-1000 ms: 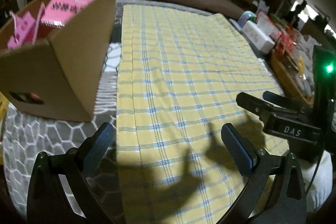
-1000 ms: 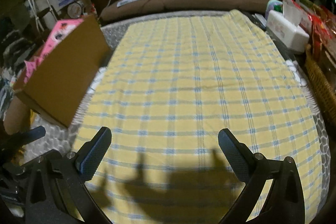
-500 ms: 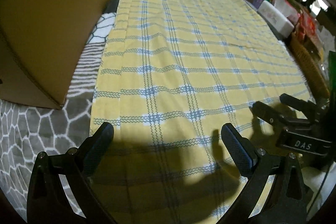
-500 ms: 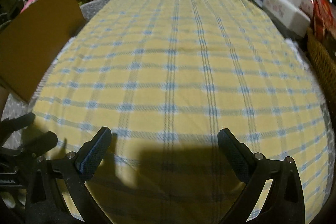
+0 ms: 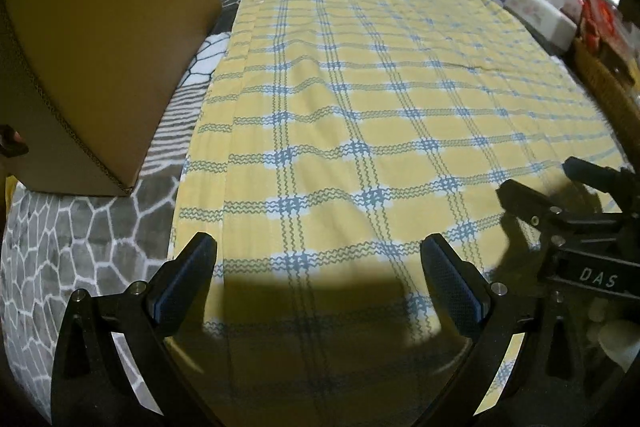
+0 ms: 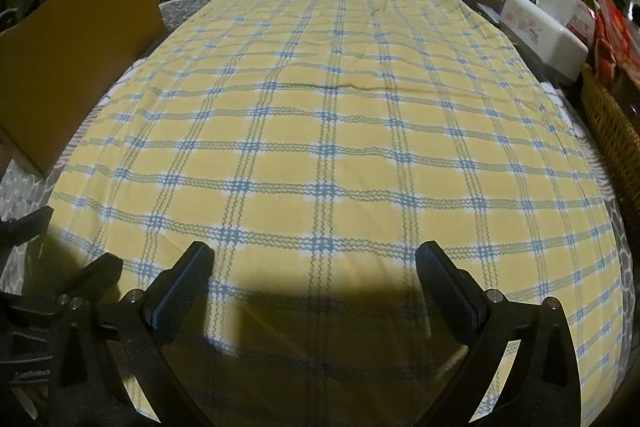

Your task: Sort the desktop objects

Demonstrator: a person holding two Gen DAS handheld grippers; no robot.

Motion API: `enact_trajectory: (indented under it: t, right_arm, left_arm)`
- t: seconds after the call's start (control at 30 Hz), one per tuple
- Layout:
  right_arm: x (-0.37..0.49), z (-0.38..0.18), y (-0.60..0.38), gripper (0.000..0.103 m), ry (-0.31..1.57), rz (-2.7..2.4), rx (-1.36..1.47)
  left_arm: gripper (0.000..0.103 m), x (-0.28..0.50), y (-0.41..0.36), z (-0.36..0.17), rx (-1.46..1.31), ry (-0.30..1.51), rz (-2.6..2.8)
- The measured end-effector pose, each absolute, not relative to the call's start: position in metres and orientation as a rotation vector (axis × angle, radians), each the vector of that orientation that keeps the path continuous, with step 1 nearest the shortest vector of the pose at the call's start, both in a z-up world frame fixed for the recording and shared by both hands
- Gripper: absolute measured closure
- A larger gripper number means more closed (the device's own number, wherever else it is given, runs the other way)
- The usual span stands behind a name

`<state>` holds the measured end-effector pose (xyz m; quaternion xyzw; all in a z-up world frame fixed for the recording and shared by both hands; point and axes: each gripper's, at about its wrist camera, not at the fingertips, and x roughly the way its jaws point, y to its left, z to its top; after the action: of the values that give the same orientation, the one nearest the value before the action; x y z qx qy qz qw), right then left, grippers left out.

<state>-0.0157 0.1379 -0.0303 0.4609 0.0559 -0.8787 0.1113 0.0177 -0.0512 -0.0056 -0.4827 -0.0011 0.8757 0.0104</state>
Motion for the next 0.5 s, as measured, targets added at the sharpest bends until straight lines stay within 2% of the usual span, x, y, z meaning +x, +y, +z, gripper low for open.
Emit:
enact_trajectory:
  t: [0.5]
  right_arm:
    - [-0.012, -0.032, 0.147, 0.0, 0.16, -2.606, 1.329]
  left_arm:
    - [0.0, 0.025, -0.04, -0.008, -1.468, 0.001, 2.761]
